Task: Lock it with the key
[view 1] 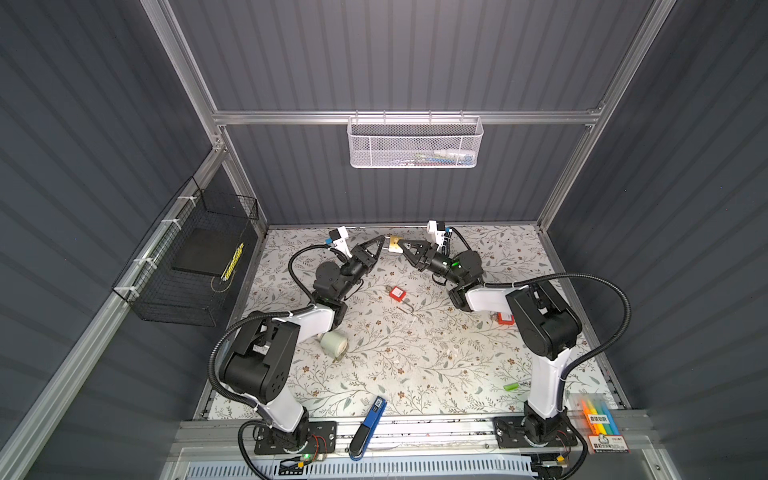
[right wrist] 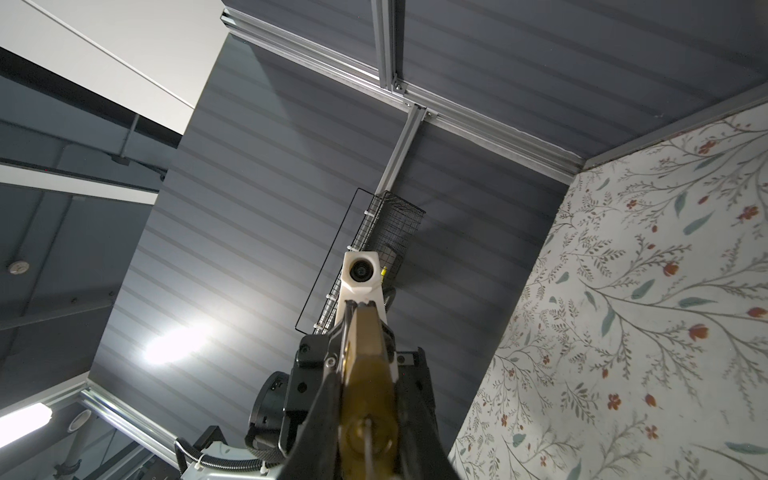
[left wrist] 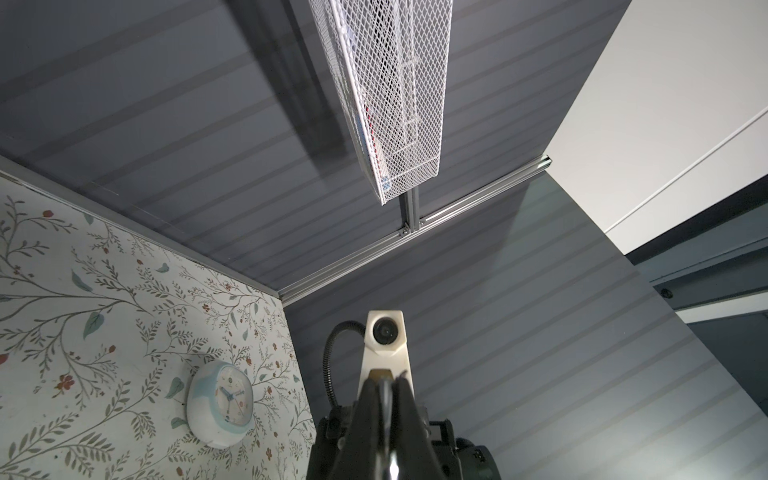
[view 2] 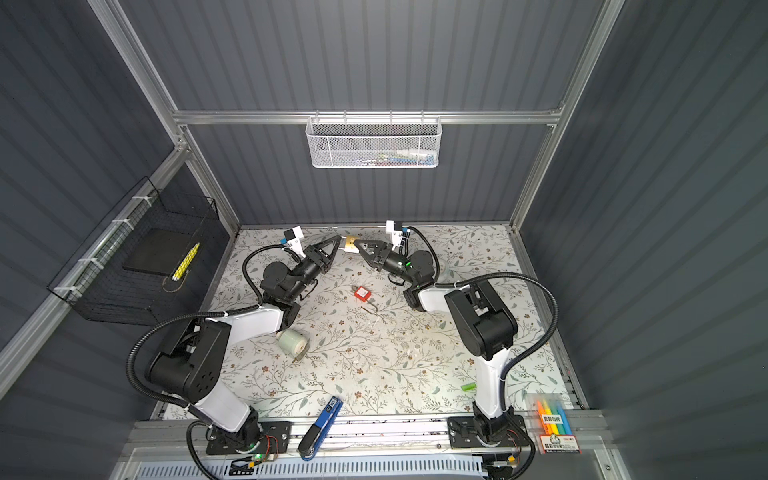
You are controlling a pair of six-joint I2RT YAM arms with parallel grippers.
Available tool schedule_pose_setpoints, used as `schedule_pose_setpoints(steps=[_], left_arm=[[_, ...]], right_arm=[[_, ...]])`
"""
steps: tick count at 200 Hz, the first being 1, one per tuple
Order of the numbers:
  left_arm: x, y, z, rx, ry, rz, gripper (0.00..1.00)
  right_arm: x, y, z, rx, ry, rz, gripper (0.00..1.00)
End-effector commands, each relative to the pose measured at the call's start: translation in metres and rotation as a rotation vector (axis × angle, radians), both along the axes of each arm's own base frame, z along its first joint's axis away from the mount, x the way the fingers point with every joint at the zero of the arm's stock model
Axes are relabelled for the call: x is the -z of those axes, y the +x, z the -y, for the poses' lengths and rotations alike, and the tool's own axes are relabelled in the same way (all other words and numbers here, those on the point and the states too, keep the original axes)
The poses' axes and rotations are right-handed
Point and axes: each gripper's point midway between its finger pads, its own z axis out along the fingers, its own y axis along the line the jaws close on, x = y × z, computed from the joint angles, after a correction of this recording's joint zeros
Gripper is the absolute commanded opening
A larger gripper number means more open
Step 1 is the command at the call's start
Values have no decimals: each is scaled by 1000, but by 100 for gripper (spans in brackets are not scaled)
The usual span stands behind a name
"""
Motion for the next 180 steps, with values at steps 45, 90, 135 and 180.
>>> schedule_pose_setpoints(steps=[45,90,135,180], left_arm=[[23,-66,69,329,195,-8,0],[18,-63,78,385,181,-26,0],[28,-51,49,287,238,-57,46],[19,-38,4,212,228,-67,64]], right_arm=[[-39,-43,-24,-179,-44,132,0],[-39,-38,-9,-124,10,116,0],[-35,-29,14,-56,-19,109,0],[-39,-28,33,-59,-38,123,0]])
